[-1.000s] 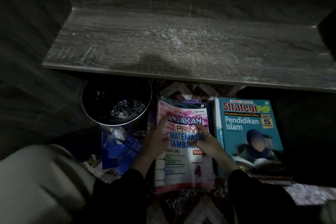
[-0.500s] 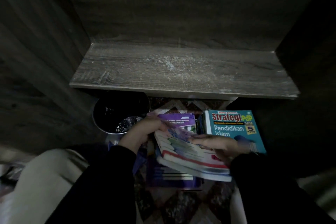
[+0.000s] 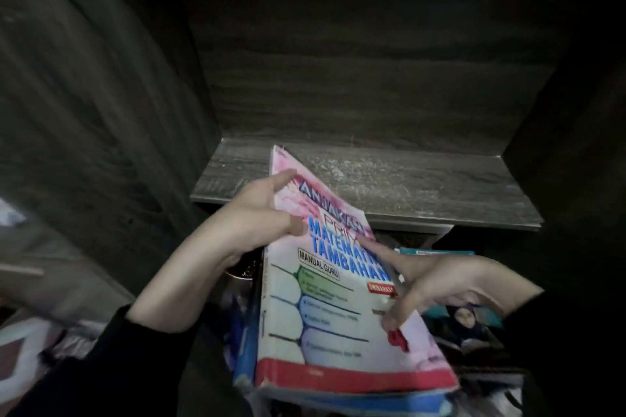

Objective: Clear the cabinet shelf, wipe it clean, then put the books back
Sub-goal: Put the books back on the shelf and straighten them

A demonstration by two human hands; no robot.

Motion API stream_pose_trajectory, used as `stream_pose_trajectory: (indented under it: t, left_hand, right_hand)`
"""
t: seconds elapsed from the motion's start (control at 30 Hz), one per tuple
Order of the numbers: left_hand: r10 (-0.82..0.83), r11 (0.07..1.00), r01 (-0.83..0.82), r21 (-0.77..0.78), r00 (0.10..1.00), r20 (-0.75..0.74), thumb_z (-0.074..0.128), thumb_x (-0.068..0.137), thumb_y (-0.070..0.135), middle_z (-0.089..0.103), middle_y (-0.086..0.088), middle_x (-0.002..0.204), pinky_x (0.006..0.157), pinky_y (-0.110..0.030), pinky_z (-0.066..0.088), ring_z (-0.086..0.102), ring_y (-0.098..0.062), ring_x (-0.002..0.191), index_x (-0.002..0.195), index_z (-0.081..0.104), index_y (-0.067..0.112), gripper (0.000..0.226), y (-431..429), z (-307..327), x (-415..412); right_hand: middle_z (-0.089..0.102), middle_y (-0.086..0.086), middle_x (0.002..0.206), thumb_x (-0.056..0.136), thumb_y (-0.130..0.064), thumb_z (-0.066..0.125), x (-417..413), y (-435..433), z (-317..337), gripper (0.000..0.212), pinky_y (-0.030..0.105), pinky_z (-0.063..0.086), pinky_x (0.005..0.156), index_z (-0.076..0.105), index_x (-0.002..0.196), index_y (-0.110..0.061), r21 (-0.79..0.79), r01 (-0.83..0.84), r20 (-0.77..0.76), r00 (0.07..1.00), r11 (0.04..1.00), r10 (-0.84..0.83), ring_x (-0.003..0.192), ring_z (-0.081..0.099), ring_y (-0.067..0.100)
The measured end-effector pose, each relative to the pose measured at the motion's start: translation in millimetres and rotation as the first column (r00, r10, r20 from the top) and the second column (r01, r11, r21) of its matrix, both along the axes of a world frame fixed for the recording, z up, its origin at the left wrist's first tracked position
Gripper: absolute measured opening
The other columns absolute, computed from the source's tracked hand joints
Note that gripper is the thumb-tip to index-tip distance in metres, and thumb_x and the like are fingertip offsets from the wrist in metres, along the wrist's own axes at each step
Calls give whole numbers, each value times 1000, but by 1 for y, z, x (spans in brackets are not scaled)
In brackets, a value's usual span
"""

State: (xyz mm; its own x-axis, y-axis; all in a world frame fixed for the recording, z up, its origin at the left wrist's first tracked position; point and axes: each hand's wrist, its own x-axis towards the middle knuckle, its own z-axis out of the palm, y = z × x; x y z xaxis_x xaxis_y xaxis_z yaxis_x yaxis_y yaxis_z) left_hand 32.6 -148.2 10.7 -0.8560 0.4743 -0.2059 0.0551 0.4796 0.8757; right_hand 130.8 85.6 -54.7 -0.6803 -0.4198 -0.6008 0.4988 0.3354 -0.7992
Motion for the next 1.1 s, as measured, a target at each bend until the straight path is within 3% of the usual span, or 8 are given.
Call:
stream_pose_trajectory:
  t: [0.13, 0.27, 0.37, 0.4, 0.67, 0.83, 0.93, 1.1]
  left_hand:
    - [-2, 998, 23, 61, 942, -335, 73, 71, 20, 45, 15, 142, 106, -20, 37, 47, -4, 128, 144, 30, 46, 89, -19, 25, 2]
    - [111, 990, -37, 139, 814, -570, 72, 80, 19, 44, 22, 141, 107, -28, 39, 46, -1, 128, 136, 19, 66, 90, -24, 23, 5]
    - [240, 968, -111, 227, 681, -691, 67, 86, 7, 43, 27, 135, 102, -15, 36, 45, 5, 126, 139, 21, 61, 89, -18, 6, -9]
    - [282, 958, -142, 250, 638, -716, 66, 86, 4, 48, 22, 133, 99, -13, 37, 49, 4, 122, 140, 22, 59, 88, -17, 0, -18]
    - [603, 798, -303, 522, 376, -704, 59, 88, -6, 55, 2, 119, 87, -6, 44, 56, 15, 97, 135, 35, 53, 79, -21, -35, -111]
    - [671, 726, -396, 563, 231, -704, 61, 87, -6, 57, -11, 119, 85, -10, 44, 64, -10, 91, 135, 35, 56, 82, -22, -63, -157]
    - [672, 714, -422, 559, 187, -717, 62, 86, -7, 58, -16, 119, 86, -2, 37, 59, -10, 94, 134, 36, 52, 80, -24, -79, -174]
    - [683, 669, -486, 562, 106, -723, 62, 89, 1, 55, -15, 121, 83, -13, 42, 58, -18, 101, 135, 33, 48, 72, -28, -93, -184]
  right_hand:
    - [52, -10, 139, 70, 18, 67, -20, -10, 23, 121, 50, 46, 99, 7, 139, -60, -108, 116, -225, 965, 987, -138, 113, 62, 18]
    - [39, 2, 145, 61, 8, 79, -68, -27, 29, 128, 47, 51, 93, 7, 134, -69, 5, 316, -588, 768, 949, -253, 117, 56, 32]
    - [34, 7, 135, 65, 9, 78, -113, -39, 33, 130, 4, 46, 64, 0, 140, -62, 69, 460, -748, 611, 885, -259, 85, 56, 9]
    - [35, 5, 129, 67, 10, 77, -128, -44, 36, 129, -1, 40, 56, -3, 143, -58, 78, 482, -775, 580, 873, -251, 80, 54, 6]
    - [33, -1, 108, 73, 8, 74, -256, -87, 40, 129, 17, 54, 59, -8, 130, -73, 20, 508, -898, 387, 861, -207, 77, 63, 15]
    - [36, 10, 115, 71, 7, 76, -318, -110, 27, 134, 27, 59, 63, -16, 122, -77, 61, 521, -945, 305, 852, -119, 77, 63, 21]
    - [36, 11, 117, 72, 6, 75, -339, -116, 16, 134, 33, 60, 66, -17, 124, -75, 81, 515, -947, 307, 853, -95, 81, 62, 23]
    - [34, 12, 123, 75, 3, 73, -354, -120, 10, 129, 28, 59, 61, -18, 131, -68, 148, 484, -944, 329, 862, -22, 76, 61, 19]
